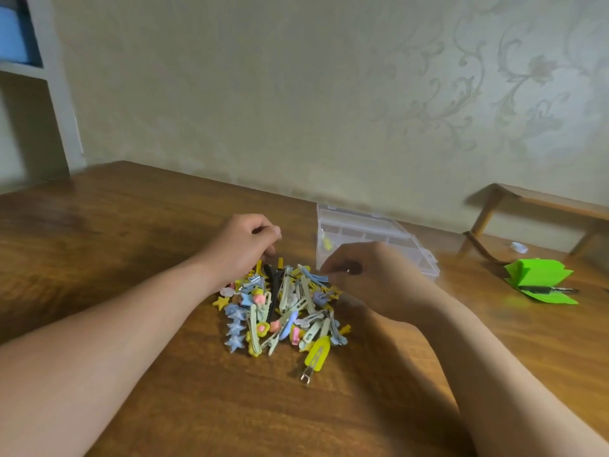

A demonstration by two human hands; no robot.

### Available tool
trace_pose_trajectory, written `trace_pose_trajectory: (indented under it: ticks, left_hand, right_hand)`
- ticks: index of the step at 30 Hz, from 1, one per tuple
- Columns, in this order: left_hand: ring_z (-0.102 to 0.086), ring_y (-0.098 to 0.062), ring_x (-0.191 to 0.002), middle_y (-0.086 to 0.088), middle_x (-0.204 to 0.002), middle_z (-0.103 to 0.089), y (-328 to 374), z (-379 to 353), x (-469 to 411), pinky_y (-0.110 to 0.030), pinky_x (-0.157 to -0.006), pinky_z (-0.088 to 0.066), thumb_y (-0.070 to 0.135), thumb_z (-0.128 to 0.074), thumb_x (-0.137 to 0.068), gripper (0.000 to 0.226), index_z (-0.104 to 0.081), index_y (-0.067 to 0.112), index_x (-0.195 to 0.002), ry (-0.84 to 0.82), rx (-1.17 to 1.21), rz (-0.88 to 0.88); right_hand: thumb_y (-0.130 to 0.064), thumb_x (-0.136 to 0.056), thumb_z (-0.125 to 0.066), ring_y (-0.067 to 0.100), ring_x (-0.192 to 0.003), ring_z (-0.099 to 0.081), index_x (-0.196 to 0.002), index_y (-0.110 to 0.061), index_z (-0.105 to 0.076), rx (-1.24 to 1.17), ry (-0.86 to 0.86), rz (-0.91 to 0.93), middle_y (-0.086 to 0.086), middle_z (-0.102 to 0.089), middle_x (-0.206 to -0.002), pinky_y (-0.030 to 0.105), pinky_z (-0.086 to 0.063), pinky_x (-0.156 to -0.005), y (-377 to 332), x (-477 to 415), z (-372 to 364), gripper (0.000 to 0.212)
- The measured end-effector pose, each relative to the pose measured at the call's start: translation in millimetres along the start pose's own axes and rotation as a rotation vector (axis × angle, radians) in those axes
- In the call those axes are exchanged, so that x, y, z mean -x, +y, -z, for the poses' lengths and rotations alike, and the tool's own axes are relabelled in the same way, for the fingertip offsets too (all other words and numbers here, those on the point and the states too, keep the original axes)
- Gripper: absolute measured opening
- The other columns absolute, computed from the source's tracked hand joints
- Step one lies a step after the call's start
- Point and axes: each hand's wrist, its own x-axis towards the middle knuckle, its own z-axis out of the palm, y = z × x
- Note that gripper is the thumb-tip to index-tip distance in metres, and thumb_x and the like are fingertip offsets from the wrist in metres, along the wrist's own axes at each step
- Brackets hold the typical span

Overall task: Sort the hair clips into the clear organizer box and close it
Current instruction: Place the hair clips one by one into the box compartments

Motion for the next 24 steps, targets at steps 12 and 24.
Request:
trace_pose_trajectory:
  ticks: [12, 24]
  left_hand:
    - [-0.073, -0.015, -0.083, 0.002, -0.086, -0.077, -1.7, 0.0, -0.4, -0.043, -0.088, -0.059, 0.032, -0.059, -0.106, 0.022, -0.077, 0.025, -0.097, 0.002, -0.005, -0.018]
    - [-0.073, -0.015, -0.079, 0.005, -0.082, -0.077, -4.6, -1.2, -4.0, -0.042, -0.087, -0.058, 0.035, -0.06, -0.105, 0.022, -0.076, 0.025, -0.093, -0.001, -0.005, -0.008]
  right_hand:
    - [-0.044, -0.095, -0.075, 0.002, -0.089, -0.062, -0.112, -0.038, -0.075, 0.135, -0.201, 0.105, -0.02, -0.067, -0.103, 0.015, -0.044, -0.068, 2.6, -1.4, 1.3, 0.018]
    - [-0.026, -0.098, -0.075, 0.013, -0.074, -0.069, -0.104, -0.026, -0.074, -0.385, 0.008, 0.013, 0.0, -0.077, -0.087, 0.028, -0.053, -0.067, 12.5, -2.1, 20.5, 0.006]
